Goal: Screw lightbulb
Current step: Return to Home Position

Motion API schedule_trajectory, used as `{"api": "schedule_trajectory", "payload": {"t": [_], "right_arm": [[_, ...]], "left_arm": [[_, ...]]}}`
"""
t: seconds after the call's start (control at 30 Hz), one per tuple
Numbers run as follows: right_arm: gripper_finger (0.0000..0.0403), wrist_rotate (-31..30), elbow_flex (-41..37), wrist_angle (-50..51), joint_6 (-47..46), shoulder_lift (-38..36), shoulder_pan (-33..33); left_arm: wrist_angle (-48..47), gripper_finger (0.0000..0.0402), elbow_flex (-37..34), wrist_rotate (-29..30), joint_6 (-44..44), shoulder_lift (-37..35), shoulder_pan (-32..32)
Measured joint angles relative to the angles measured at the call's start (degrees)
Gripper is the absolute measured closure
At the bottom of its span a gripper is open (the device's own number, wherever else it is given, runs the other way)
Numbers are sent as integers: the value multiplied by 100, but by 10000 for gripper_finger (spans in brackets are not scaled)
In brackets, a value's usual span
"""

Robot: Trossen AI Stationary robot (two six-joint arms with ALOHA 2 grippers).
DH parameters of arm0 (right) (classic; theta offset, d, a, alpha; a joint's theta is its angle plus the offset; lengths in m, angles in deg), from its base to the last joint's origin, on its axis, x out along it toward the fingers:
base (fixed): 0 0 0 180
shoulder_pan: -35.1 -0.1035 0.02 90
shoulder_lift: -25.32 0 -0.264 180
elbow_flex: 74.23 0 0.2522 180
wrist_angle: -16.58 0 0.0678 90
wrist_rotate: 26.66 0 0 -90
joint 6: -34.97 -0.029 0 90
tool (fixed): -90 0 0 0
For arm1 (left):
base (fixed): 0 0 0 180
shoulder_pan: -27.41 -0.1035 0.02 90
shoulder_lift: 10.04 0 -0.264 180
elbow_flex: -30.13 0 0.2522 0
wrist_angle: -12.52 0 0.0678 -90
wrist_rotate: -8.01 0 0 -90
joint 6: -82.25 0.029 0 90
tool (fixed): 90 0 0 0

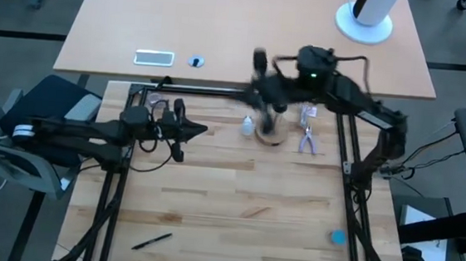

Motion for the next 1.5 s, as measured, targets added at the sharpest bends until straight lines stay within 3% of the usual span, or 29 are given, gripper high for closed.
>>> {"api": "schedule_trajectory", "payload": {"t": [0.07,0.13,0.23,0.33,0.43,0.6,0.67,0.83,0.97,1.07,1.27,1.5], "right_arm": [[403,-1696,-94,-438,-501,143,4],[403,-2340,-228,-386,-525,215,12],[403,-1989,-656,-75,-743,116,-140],[403,-1593,-1383,-9,-919,-347,-490],[403,-2239,-2338,-206,-867,-1406,-1003],[403,-3651,-4131,-509,-943,-3438,-2190],[403,-3747,-4838,-566,-1102,-4176,-2541],[403,-4742,-6621,-511,-1815,-5872,-3109],[403,-5112,-7908,-649,-1912,-7227,-3240],[403,-5166,-8793,-1355,-1522,-8036,-3235],[403,-5117,-9685,-2696,-785,-8832,-3207],[403,-4958,-9465,-2089,-658,-8952,-3209]], "left_arm": [[118,401,39,2,-26,183,28],[117,401,104,0,-89,291,32],[54,402,106,-248,-77,190,58],[-214,401,92,-304,3,-373,219],[-1173,401,97,-97,47,-1261,494],[-2455,401,64,1374,355,-2420,1189],[-2650,401,12,1435,745,-2642,1375],[-3365,402,-236,1273,1171,-3146,1630],[-2626,401,-860,1238,1222,-3656,1620],[-1630,401,-1553,1238,1322,-3830,1602],[93,401,-2389,1310,1402,-3351,1010],[194,401,-2240,-304,1184,-3042,-378]]}}
